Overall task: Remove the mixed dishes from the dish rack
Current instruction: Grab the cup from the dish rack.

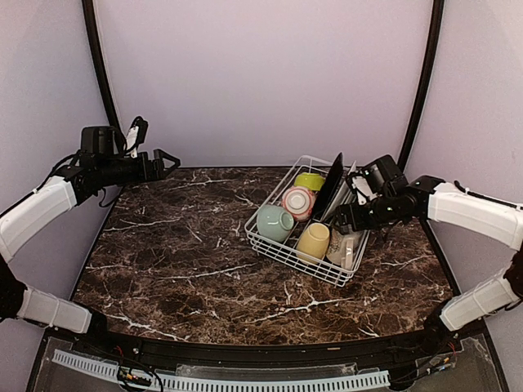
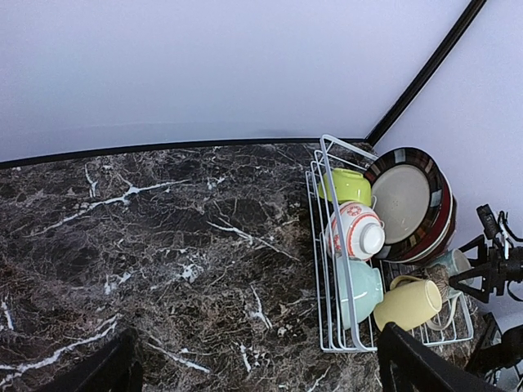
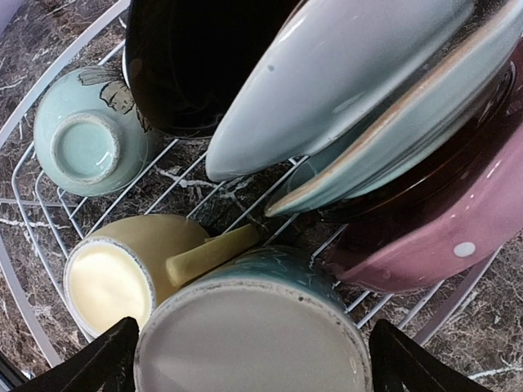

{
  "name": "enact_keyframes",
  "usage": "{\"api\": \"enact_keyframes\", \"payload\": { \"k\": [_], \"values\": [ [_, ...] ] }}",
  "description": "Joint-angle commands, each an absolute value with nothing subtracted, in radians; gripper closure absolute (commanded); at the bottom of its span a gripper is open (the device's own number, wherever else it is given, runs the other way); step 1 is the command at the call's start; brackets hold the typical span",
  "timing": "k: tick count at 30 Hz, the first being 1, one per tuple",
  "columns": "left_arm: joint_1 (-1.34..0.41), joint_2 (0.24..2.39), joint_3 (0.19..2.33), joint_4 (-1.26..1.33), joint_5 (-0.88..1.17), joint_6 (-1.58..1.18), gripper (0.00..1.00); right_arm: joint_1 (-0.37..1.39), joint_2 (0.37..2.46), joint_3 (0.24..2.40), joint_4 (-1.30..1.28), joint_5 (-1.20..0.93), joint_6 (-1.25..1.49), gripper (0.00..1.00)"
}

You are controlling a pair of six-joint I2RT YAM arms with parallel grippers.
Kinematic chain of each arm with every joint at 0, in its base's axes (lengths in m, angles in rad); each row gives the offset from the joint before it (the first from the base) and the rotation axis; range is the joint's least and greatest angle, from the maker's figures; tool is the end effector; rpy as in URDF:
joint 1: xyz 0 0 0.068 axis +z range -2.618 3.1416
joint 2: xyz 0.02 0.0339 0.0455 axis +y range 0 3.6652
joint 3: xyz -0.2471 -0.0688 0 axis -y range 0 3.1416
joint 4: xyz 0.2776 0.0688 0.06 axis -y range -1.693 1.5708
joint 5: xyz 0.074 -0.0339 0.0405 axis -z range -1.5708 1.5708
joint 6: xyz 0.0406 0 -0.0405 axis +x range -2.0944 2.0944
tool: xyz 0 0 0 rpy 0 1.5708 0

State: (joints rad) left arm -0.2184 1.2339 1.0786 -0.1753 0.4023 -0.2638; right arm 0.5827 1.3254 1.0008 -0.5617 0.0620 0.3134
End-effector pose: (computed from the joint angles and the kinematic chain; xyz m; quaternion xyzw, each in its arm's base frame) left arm 0.3160 -0.0864 0.3269 0.0980 0.7998 -0.2939 0.5141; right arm 0.2641 0.1710 0.2328 -0.1161 0.9344 0.1190 0.3150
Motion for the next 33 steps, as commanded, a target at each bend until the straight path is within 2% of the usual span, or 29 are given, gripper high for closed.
{"api": "enact_keyframes", "payload": {
  "k": [1, 9, 33],
  "values": [
    [-0.222, 1.213, 1.105, -0.196, 0.400, -0.247, 0.01, 0.606, 1.353, 1.004, -0.518, 0.099, 0.327, 0.07],
    [-0.222, 1.213, 1.103, -0.195, 0.403, -0.250, 0.01, 0.631, 1.359, 1.008, -0.554, 0.132, 0.345, 0.15],
    [-0.223, 1.221, 1.103, -0.197, 0.398, -0.256, 0.01, 0.655, 1.138, 1.091, -0.567, 0.190, 0.359, 0.56]
  ]
}}
